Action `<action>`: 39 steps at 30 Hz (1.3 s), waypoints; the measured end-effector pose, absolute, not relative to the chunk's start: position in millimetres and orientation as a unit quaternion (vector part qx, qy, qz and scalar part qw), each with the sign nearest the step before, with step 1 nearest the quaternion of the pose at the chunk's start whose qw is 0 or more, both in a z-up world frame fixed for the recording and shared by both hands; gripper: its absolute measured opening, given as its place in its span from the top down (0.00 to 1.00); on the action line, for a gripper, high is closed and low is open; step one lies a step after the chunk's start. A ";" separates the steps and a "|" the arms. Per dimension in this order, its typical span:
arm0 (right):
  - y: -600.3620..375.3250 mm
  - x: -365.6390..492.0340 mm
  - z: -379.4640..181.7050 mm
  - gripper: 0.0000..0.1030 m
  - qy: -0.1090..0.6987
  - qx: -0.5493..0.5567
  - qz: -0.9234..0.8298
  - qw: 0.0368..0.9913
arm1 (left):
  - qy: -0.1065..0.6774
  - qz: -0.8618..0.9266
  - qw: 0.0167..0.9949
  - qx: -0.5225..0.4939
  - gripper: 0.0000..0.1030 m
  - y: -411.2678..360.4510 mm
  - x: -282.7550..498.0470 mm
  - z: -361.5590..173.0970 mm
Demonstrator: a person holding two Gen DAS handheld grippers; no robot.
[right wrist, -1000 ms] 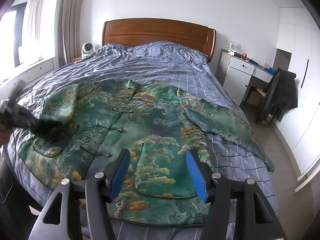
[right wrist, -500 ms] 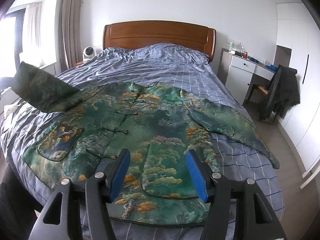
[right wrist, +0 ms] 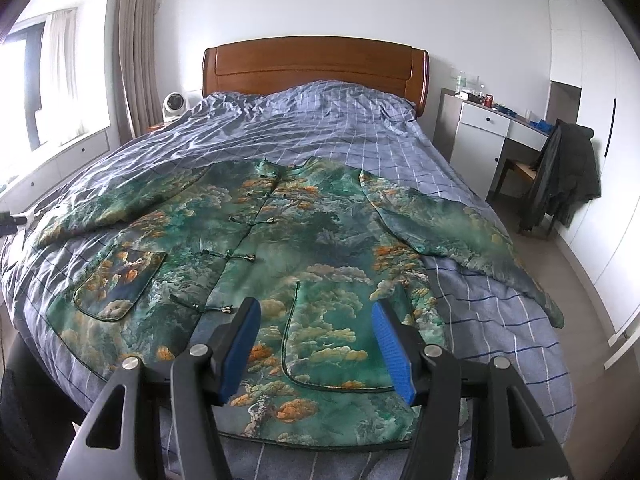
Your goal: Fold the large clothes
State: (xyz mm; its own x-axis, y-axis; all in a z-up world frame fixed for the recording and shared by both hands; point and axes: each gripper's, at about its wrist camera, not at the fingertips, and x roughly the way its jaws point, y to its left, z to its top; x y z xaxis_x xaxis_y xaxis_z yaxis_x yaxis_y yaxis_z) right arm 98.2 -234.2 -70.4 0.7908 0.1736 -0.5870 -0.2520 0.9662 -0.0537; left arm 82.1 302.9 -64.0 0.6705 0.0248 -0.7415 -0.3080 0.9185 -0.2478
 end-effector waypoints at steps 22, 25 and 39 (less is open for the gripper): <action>-391.1 164.3 -177.5 0.37 0.503 0.124 0.135 0.845 | 0.511 -0.068 0.842 -0.159 0.10 167.8 115.4 -154.4; -395.6 168.5 -191.0 0.38 0.516 0.152 0.146 0.831 | 0.512 -0.074 0.844 -0.141 0.45 159.4 113.7 -154.2; -368.5 143.8 -164.5 0.86 0.500 0.083 0.143 0.850 | 0.508 -0.084 0.846 -0.135 0.76 167.8 104.7 -146.4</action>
